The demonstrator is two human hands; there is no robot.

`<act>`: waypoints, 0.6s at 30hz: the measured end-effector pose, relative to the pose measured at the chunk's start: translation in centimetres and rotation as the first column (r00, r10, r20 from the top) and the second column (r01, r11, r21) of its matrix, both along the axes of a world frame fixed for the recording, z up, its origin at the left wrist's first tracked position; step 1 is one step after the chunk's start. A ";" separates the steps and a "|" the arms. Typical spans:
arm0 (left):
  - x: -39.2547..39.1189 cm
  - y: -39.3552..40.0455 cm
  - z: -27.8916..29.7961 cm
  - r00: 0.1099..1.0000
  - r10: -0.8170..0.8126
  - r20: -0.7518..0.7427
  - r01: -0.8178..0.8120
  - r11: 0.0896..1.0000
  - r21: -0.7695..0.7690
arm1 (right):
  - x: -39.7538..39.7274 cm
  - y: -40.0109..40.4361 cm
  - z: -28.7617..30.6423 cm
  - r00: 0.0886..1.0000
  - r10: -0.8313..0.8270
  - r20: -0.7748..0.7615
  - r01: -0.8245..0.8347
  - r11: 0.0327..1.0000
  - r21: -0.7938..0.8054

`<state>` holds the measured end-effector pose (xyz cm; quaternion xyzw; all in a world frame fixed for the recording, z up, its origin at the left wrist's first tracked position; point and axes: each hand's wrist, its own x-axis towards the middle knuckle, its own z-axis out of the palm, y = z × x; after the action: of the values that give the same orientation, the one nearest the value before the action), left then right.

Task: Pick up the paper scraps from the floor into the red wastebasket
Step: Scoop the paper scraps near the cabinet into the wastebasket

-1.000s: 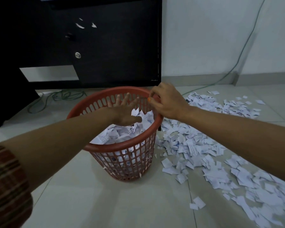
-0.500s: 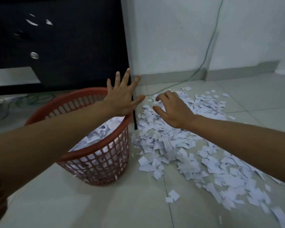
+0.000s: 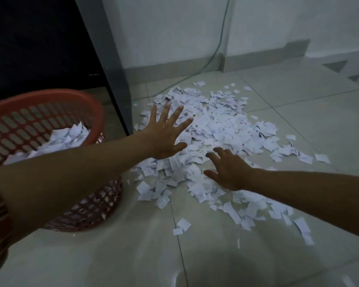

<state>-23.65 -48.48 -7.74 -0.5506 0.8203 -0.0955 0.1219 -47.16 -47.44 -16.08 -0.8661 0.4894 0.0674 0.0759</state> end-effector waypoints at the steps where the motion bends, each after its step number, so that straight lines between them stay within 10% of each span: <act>1: -0.3 -0.2 -0.8 1.000 -0.013 0.012 0.013 1.000 0.017 | -0.5 0.7 -0.7 0.999 -0.021 -0.039 0.023 0.997 0.069; 10: -1.0 -1.2 -8.1 0.995 0.036 0.097 -0.057 0.975 0.216 | -4.8 5.4 -8.0 0.899 -0.387 -0.207 0.435 0.848 0.303; 18: -0.1 -1.6 -12.4 0.969 0.246 -0.038 -0.207 0.881 0.425 | -1.8 1.2 -9.9 0.997 0.018 -0.078 -0.002 0.980 0.200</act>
<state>-23.71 -50.11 -20.18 -0.6075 0.7563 0.1224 0.2096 -48.91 -46.27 -25.94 -0.8531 0.4787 0.1508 0.1427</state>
